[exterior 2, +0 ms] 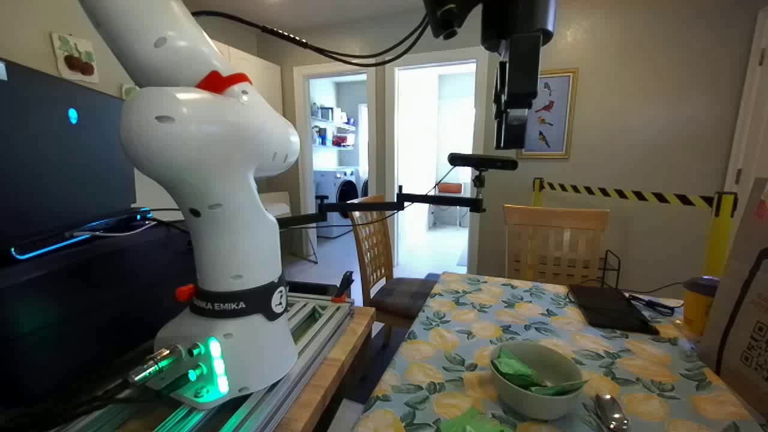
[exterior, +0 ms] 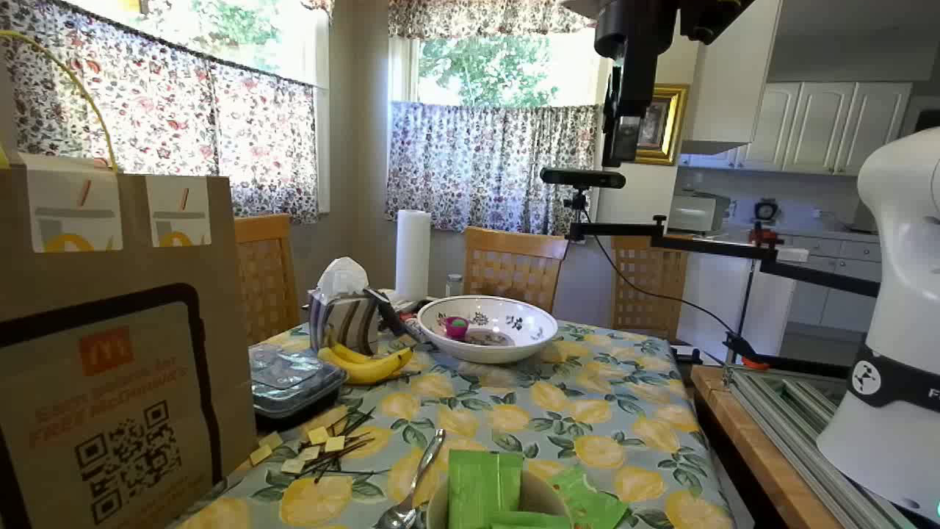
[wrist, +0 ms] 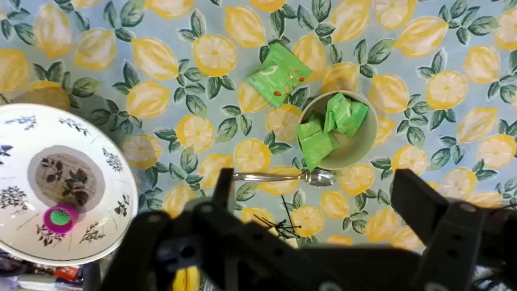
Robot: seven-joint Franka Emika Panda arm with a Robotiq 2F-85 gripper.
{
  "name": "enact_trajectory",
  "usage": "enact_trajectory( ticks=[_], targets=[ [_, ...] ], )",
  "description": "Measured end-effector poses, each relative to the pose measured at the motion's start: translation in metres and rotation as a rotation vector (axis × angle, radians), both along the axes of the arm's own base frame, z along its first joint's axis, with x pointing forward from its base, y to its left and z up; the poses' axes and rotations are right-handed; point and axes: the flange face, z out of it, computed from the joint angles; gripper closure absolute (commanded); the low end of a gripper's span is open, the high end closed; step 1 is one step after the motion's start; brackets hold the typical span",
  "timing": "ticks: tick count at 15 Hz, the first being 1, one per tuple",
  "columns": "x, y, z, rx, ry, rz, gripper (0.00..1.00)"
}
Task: Remove the green sachets from the white bowl then place two sachets back in the bowl.
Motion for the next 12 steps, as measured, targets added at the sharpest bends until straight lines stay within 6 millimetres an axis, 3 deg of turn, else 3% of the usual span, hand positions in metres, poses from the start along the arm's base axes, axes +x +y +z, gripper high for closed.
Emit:
enact_trajectory(
  ticks=[12],
  targets=[
    [0.0002, -0.0022, 0.0, -0.002, -0.001, -0.06, 0.0]
  ],
)
